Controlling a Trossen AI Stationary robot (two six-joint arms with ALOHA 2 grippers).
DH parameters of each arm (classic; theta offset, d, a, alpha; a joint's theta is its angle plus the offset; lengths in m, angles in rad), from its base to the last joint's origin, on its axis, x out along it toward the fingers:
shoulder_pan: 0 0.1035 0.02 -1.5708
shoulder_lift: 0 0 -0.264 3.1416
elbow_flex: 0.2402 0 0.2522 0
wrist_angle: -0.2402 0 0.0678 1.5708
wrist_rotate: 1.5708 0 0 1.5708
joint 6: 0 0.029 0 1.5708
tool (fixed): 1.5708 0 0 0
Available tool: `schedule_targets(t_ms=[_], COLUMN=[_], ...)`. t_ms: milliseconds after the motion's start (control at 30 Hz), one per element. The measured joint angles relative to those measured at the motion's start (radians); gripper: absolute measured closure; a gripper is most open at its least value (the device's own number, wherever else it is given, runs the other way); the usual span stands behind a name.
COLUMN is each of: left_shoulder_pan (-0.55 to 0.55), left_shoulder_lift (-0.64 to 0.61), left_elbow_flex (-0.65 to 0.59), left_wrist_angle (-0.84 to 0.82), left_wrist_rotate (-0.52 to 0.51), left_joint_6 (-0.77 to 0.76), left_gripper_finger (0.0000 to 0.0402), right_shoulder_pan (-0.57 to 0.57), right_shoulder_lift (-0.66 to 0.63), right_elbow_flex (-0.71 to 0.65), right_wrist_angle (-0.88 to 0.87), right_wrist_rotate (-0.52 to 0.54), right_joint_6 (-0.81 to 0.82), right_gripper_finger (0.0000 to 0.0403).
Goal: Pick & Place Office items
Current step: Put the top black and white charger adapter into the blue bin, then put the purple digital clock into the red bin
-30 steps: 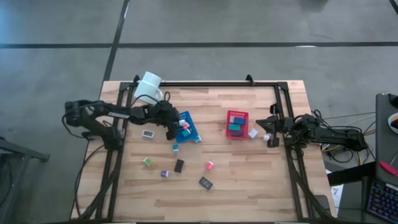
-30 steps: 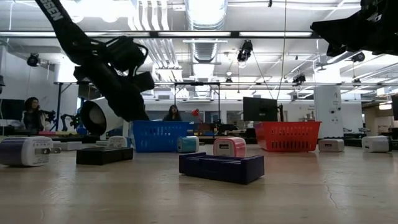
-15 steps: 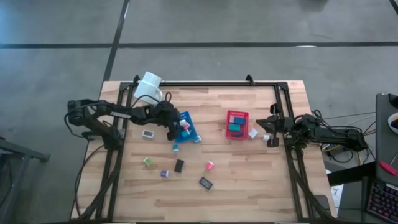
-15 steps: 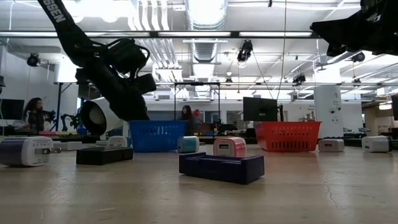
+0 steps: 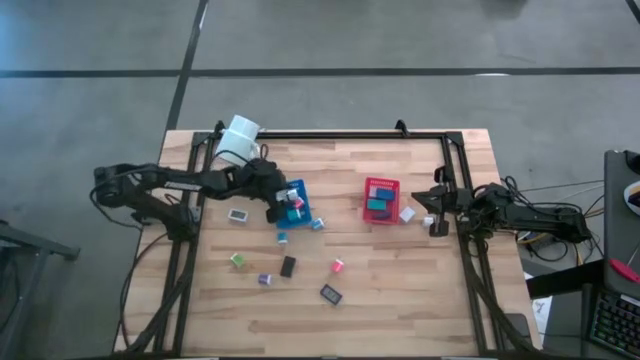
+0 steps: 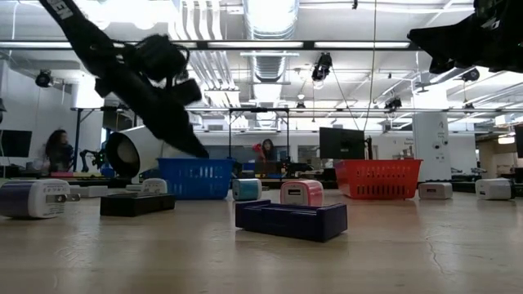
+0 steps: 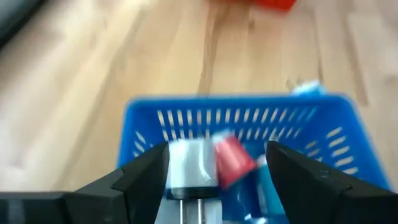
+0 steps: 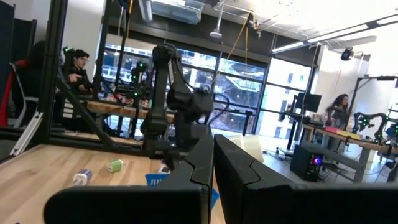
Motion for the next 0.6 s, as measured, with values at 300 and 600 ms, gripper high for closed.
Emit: schedule_targets(t_ms=[300, 600], left_shoulder_pan=[0.013, 0.040], left_shoulder_lift=[-0.294, -0.591], left_elbow_flex=[0.052, -0.174], left_wrist_angle=[-0.007, 0.014], left_wrist_rotate=[-0.015, -0.024], left_joint_6=[0.092, 0.159], left_gripper_finger=[0.0158, 0.0377], right_shoulder_pan=[0.000, 0.000], right_shoulder_lift=[-0.001, 0.000], right_elbow_flex=[0.000, 0.000], right_wrist_angle=[0.047, 0.069], right_wrist_rotate=[-0.001, -0.001], right_joint_6=[-0.041, -0.072], right_gripper_finger=[0.0394, 0.0394])
